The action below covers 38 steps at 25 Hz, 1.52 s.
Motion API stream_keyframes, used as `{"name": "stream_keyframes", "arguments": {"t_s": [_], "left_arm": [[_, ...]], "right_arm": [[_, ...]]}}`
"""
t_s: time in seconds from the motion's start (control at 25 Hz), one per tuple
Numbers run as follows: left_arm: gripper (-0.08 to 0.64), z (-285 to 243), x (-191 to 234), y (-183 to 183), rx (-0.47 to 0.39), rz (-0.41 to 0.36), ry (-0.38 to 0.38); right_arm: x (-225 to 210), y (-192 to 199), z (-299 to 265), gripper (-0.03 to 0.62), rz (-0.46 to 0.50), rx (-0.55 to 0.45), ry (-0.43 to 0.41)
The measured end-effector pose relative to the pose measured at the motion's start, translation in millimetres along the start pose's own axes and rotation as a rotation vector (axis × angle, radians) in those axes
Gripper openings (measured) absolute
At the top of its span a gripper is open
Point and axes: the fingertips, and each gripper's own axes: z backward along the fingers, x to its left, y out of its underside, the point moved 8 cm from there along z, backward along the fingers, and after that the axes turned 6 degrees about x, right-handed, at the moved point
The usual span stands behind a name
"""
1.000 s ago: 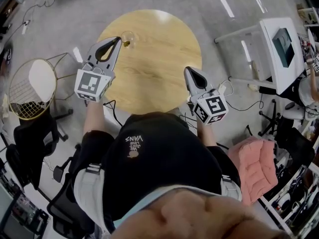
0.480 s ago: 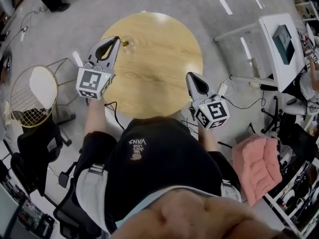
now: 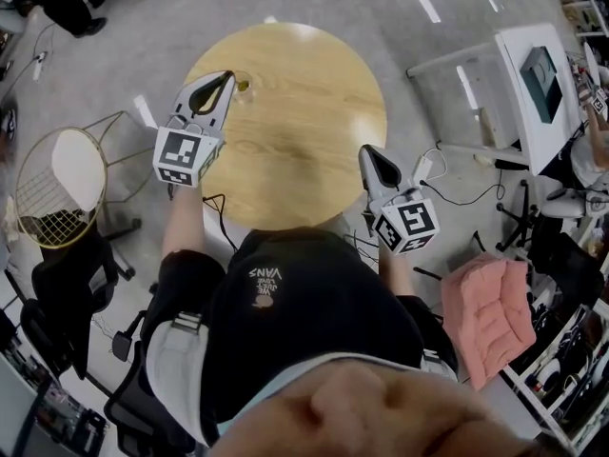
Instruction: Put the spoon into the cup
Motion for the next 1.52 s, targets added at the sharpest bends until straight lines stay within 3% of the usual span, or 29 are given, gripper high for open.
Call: {"name": "stream_keyframes", "arguments": {"t_s": [1.52], "left_arm": [[0.011, -38, 14, 61, 0.092, 0.097, -0.001]], "right_arm": [[-3, 11, -25, -0.002, -0.006, 0.077, -0.012]]}}
